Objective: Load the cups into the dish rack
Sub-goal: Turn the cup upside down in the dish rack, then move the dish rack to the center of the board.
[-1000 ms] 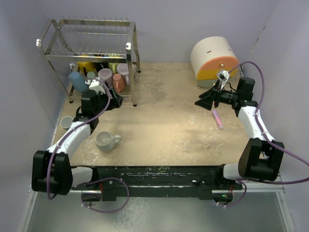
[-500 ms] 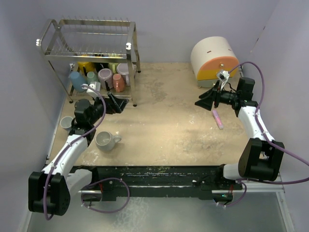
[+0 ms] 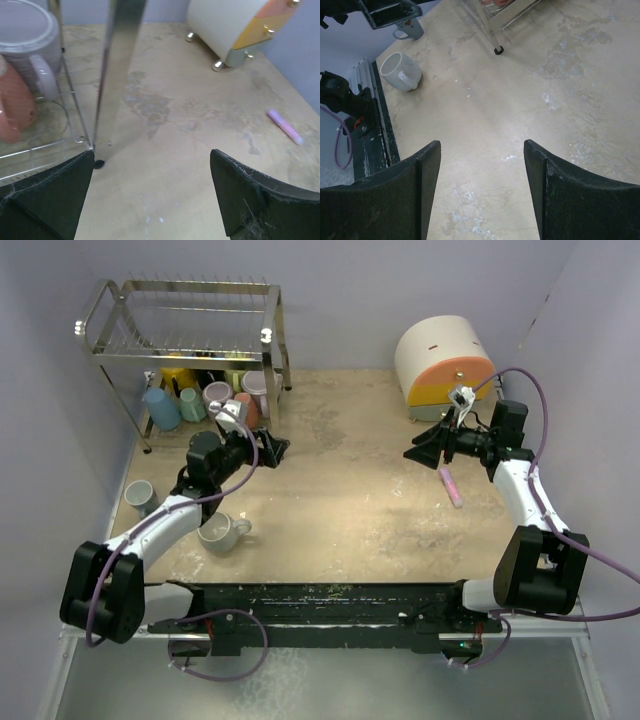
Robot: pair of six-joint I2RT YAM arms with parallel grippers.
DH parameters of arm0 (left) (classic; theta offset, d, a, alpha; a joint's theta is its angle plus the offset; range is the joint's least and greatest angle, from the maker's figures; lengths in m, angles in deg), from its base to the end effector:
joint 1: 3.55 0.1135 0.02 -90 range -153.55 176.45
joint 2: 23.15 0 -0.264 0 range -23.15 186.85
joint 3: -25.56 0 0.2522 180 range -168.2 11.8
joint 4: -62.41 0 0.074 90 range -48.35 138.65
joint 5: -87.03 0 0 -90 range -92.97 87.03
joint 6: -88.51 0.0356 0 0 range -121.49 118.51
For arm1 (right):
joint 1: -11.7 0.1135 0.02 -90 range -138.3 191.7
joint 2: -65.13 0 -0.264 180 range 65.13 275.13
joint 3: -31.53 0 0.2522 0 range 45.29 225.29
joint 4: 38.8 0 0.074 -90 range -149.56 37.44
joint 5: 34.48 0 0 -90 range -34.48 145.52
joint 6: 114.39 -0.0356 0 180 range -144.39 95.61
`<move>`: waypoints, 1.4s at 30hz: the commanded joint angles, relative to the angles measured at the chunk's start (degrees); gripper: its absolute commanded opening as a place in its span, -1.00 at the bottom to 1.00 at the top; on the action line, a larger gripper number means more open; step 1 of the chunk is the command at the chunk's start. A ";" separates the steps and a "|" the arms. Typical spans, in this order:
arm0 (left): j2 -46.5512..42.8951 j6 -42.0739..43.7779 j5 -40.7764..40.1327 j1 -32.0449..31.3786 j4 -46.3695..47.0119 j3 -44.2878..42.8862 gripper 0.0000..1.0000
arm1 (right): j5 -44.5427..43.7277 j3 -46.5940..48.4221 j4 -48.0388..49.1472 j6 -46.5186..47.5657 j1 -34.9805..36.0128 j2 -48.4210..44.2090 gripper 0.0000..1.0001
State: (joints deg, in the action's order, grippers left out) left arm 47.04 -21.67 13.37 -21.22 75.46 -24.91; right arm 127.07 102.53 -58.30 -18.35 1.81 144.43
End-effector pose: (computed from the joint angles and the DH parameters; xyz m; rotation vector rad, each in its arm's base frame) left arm 0.2593 -0.0931 0.2642 0.1823 1.7271 -0.7312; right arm 0.2974 -0.0176 0.2967 -0.6780 1.7153 1.0657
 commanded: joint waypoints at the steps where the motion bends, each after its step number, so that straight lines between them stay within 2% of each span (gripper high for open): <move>1: 4.35 3.11 -8.76 0.28 3.66 -6.00 0.99 | 1.36 2.49 0.38 1.06 -0.39 -1.94 0.39; 4: 7.58 2.46 -9.50 0.30 7.67 -7.19 1.00 | 1.49 2.53 0.33 1.06 -0.39 -1.93 0.39; 8: 11.38 3.43 -10.59 0.33 12.34 -8.35 0.91 | 1.58 2.53 0.23 1.16 -0.39 -1.88 0.39; 12: 15.03 4.78 -11.17 0.24 13.16 -11.80 0.80 | 1.58 2.62 0.20 1.21 -0.39 -1.79 0.39; 16: 18.30 7.03 -13.90 -0.46 11.42 -15.23 0.52 | 1.44 2.64 0.20 1.25 -0.39 -1.70 0.39; 23: 21.07 10.98 -17.81 -2.38 9.22 -18.56 0.26 | 1.40 2.71 0.07 1.32 -0.39 -1.44 0.39; 26: 21.85 11.32 -18.96 -2.54 8.20 -19.37 0.08 | 1.40 2.79 -0.10 1.49 -0.39 -1.28 0.39; 35: 20.78 14.49 -16.37 -4.45 8.89 -19.47 -0.78 | 1.29 2.93 -0.42 1.78 -0.39 -1.27 0.39; 42: 19.06 14.64 -8.65 -4.89 8.45 -21.26 -0.91 | 1.18 2.89 -0.59 1.88 -0.39 -1.40 0.39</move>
State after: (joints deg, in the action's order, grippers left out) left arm 68.88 -6.48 -2.54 -25.27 81.84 -42.28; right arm 127.07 102.70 -59.11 -17.61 1.76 144.46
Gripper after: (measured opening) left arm 0.286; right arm 0.693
